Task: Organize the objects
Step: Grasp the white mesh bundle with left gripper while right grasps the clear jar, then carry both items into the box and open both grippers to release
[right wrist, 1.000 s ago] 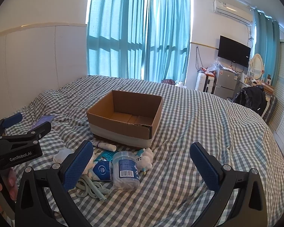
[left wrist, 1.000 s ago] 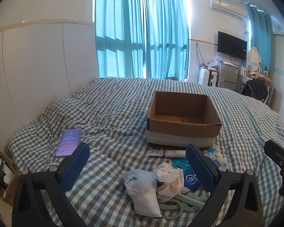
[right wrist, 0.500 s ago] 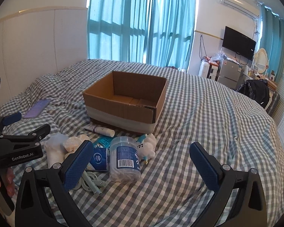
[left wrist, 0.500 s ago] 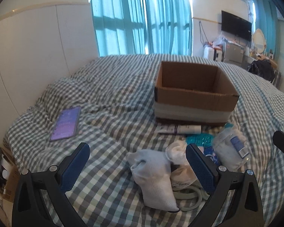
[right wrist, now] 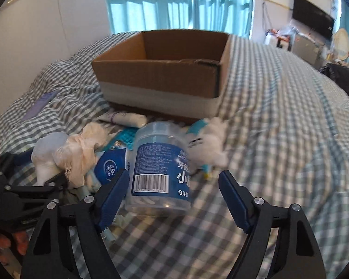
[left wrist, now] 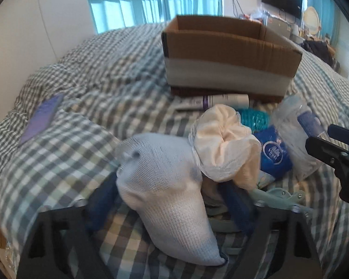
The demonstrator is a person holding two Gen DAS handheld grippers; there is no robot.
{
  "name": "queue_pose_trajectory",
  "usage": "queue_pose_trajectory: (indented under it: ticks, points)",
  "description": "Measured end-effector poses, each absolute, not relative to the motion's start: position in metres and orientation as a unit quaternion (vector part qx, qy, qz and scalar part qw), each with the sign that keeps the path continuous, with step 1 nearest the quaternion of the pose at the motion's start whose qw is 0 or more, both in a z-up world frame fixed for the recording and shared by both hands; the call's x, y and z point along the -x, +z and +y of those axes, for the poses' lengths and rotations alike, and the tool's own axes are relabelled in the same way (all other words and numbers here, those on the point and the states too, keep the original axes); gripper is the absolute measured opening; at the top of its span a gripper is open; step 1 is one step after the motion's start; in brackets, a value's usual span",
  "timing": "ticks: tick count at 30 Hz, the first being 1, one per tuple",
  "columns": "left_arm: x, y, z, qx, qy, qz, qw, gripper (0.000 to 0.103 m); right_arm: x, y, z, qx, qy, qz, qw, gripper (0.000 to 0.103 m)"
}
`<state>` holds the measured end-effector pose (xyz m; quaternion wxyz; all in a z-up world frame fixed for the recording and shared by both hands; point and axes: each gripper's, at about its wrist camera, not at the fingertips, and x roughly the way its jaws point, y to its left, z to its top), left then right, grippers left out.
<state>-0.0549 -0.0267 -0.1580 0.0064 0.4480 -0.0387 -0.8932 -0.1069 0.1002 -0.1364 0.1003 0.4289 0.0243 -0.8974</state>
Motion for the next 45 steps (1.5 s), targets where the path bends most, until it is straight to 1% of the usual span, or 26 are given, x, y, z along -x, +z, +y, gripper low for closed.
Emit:
queue_pose_trajectory:
  ticks: [1,2,4,6,10,12,22,28,33,39,45]
  points:
    - [0.055,-0.159,-0.028,-0.451,-0.892,-0.032,0.007,0.069,0.107,-0.140,0.098,-0.434,-0.895,0.027,0.105,0.072]
    - [0.056,-0.159,-0.031,-0.453,-0.891,-0.025,0.009,0.062,0.107,-0.144,0.096,-0.439,-0.891,0.028,0.111,0.068]
    - [0.055,-0.158,-0.036,-0.458,-0.889,-0.009,0.006,0.059,0.106,-0.149,0.095,-0.448,-0.886,0.027,0.115,0.063]
    - [0.053,-0.156,-0.038,-0.458,-0.889,-0.001,0.003,0.051,0.100,-0.147,0.098,-0.438,-0.892,0.020,0.106,0.062]
    - [0.048,-0.140,-0.042,-0.444,-0.896,0.027,0.002,0.046,0.086,-0.129,0.105,-0.410,-0.907,0.014,0.092,0.062]
    - [0.045,-0.130,-0.041,-0.435,-0.900,0.028,0.004,0.044,0.078,-0.117,0.110,-0.398,-0.914,0.014,0.083,0.062]
    - [0.029,-0.073,-0.035,-0.374,-0.928,0.007,0.009,0.043,0.051,-0.073,0.122,-0.342,-0.936,0.019,0.078,0.062]
    - [0.034,-0.063,-0.020,-0.366,-0.931,-0.011,-0.004,0.043,0.047,-0.062,0.129,-0.329,-0.941,0.018,0.076,0.062]
    - [0.048,-0.043,-0.015,-0.348,-0.937,-0.006,-0.012,0.043,0.055,-0.043,0.132,-0.312,-0.947,0.031,0.075,0.062]
    - [0.093,-0.012,-0.014,-0.322,-0.947,0.002,-0.014,0.043,0.102,-0.008,0.128,-0.289,-0.953,0.039,0.080,0.062]
    - [0.159,-0.004,-0.016,-0.313,-0.950,0.009,-0.001,0.043,0.171,0.011,0.119,-0.282,-0.955,0.037,0.082,0.062]
